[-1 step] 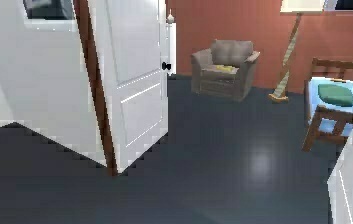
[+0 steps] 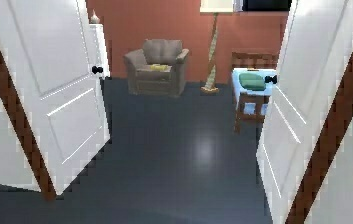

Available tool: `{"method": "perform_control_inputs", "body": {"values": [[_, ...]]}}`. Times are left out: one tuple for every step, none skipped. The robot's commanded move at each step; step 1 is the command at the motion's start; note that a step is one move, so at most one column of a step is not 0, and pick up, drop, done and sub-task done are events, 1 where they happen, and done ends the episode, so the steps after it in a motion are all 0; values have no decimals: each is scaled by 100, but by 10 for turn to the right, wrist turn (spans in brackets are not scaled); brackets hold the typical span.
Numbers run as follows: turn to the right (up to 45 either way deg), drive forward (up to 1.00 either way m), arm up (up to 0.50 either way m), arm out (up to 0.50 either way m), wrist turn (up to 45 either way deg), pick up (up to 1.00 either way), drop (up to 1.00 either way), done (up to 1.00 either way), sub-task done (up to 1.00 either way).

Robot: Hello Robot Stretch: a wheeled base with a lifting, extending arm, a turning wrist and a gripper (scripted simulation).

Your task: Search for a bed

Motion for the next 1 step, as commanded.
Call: {"method": "perform_control_inputs", "body": {"values": [[0,5,0,0,0,0,0,0,0]]}}
